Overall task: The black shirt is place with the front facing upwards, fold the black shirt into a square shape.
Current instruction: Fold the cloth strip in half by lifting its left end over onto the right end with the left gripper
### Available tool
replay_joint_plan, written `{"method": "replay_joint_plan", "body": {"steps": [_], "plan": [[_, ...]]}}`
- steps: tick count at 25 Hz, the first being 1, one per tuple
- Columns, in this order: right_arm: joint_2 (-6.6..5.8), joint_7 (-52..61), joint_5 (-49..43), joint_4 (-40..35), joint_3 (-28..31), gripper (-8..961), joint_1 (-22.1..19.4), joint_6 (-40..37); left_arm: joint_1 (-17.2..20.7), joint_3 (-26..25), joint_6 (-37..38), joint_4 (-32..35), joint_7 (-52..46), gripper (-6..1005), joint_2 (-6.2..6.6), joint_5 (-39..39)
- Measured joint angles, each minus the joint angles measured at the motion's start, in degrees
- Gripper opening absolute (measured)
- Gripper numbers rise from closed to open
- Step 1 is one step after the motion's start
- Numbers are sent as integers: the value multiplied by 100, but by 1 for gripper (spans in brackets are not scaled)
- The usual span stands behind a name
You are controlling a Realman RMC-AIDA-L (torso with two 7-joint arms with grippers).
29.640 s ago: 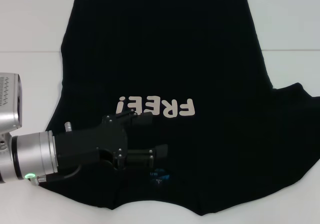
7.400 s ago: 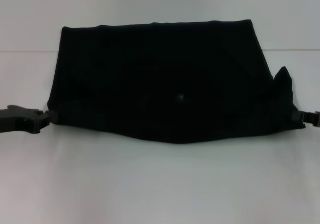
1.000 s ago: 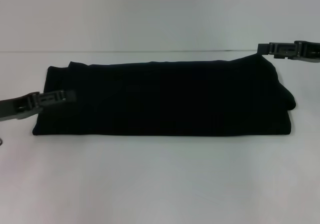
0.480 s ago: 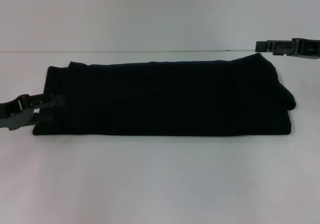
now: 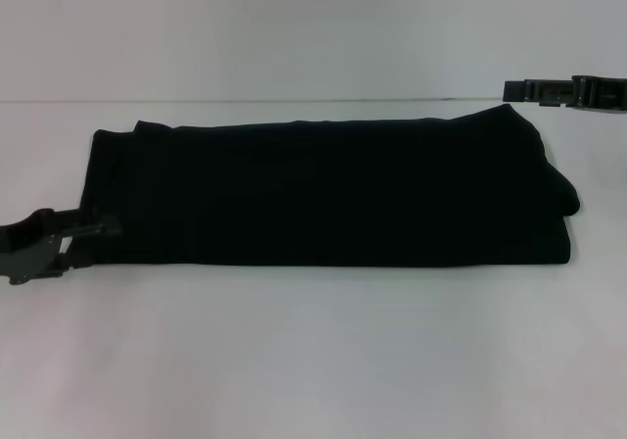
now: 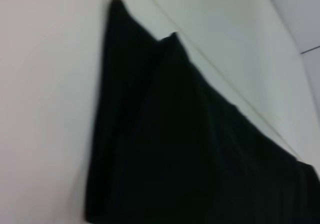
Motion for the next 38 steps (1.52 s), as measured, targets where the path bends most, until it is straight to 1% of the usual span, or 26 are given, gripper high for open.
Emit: {"method": "replay_joint_plan", "body": {"steps": [13,18,21,38], "plan": [[0,-29,4,-4,0,911,43,24,-49,17,-313,-79,-188,798,2,460],[5,1,13,-7,36,910,38,24,-146,18,-539,-328,-198,798,71,584],[9,10,29,-7,46,910,37,23,-200,18,-621,-385,-206,798,89,673],[31,22,40,-7,69,910,107,69,-302,87,-943,-389,-214,798,97,820]]}}
